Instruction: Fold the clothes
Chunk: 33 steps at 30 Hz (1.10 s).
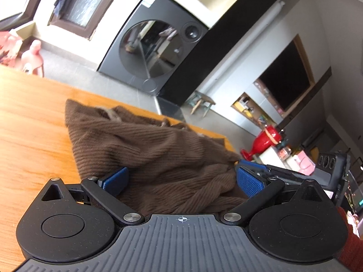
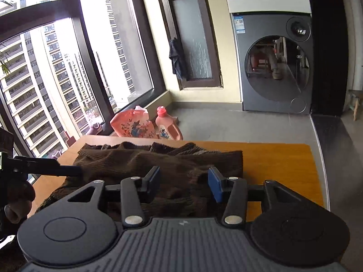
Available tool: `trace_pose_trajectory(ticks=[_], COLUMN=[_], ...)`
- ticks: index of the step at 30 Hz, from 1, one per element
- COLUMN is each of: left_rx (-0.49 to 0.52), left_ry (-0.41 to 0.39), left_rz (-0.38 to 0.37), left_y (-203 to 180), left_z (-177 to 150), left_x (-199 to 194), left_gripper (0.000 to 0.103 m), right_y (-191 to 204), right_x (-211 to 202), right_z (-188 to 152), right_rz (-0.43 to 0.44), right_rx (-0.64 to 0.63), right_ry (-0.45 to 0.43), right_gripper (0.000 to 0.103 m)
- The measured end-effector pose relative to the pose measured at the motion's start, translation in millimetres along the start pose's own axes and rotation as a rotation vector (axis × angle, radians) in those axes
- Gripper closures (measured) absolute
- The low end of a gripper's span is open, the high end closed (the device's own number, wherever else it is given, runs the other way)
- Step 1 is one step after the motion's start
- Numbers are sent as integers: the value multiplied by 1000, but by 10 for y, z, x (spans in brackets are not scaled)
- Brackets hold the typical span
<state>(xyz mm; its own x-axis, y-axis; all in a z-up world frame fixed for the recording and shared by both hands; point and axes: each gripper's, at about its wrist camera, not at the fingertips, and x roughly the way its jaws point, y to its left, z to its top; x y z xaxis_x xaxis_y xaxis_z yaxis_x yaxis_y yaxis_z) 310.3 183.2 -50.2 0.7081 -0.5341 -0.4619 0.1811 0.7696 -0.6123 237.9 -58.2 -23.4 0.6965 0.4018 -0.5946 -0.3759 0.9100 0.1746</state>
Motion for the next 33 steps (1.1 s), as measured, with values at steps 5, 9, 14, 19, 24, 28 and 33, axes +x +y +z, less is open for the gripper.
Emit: trace_pose_trajectory(ticks=[5, 9, 14, 19, 24, 28, 33], left_rx=[-6, -40, -53, -55, -94, -152, -197], left_ry=[-28, -97, -37, 3, 23, 32, 32], left_rz=[11, 126, 287, 256, 200, 145, 108], left_y=[27, 133, 288, 395, 497, 602, 665], left_z=[126, 326, 433, 447, 455, 504, 624], left_x=[-182, -365, -192, -153, -161, -55, 158], left_gripper=[0, 0, 0, 0, 1, 4, 13], right_y=[119, 126, -45, -149, -213, -431, -882], right_x=[-1, -166, -38, 295, 255, 237, 620], right_z=[-72, 168, 340, 218, 318, 514, 589], right_rz=[9, 11, 19, -21, -17, -18, 29], right_rx=[-53, -65, 10, 13, 34, 125, 367], right_ry=[51, -15, -43, 55, 40, -5, 57], right_gripper=[49, 48, 42, 42, 41, 41, 37])
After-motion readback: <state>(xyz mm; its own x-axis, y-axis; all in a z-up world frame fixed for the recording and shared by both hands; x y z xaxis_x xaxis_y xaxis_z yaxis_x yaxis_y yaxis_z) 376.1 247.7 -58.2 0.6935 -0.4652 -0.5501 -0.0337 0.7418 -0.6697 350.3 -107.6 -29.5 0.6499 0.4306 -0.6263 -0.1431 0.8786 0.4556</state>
